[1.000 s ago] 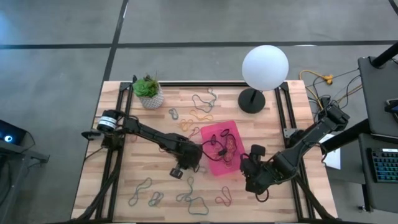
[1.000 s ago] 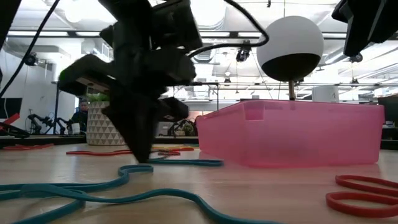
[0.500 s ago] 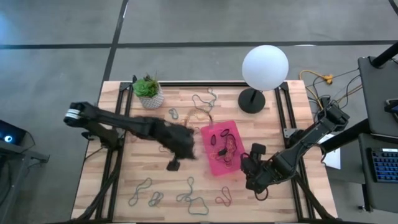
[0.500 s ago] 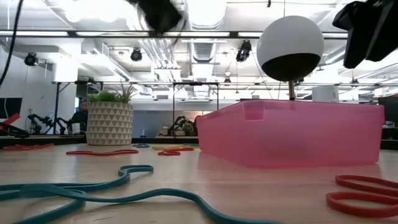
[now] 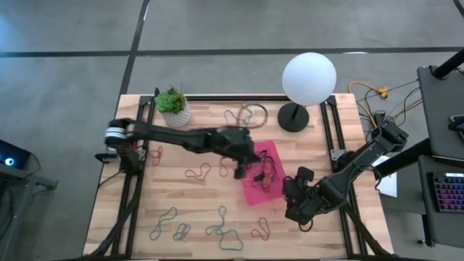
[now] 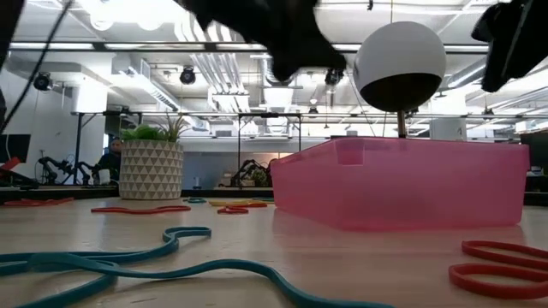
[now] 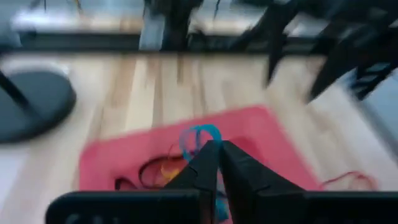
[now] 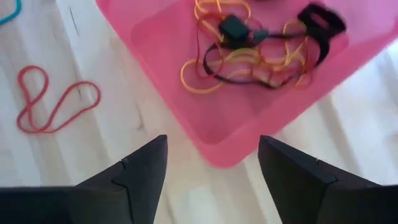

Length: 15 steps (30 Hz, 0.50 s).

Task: Pick and place rubber bands into bin
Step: Put the blue rubber band into the pink bin, then put the red rubber band into the pink bin

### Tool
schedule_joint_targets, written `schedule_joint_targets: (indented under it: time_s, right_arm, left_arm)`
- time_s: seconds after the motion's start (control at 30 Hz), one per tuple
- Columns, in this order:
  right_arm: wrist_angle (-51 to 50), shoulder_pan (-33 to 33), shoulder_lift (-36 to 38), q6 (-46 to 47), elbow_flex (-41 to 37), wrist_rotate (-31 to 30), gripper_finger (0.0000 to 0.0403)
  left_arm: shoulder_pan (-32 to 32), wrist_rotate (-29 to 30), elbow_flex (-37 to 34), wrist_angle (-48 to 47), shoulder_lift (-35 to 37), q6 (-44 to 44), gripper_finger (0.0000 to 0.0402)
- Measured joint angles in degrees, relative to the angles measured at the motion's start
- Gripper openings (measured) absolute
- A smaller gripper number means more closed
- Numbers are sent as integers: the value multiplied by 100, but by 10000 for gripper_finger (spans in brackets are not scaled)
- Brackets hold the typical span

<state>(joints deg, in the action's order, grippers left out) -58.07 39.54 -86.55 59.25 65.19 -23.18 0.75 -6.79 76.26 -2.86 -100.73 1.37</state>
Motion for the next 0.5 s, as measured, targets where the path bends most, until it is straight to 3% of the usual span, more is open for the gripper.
schedule_joint_targets:
  time_s: [0.13, 0.3, 0.4, 0.5]
  right_arm:
    - [-3, 135, 10, 390, 2, 251, 237]
    - [99, 438, 14, 575, 2, 389, 237]
    - [543, 607, -14, -183, 2, 565, 237]
    - [1200, 680, -165, -1645, -2, 586, 237]
  left_arm:
    - [1, 22, 378, -19, -665, 647, 61]
    - [-20, -438, 624, -374, -813, 1158, 140]
    - [-50, -1132, 622, -1063, -532, 982, 172]
    - [-257, -1155, 543, -2028, -75, 716, 181]
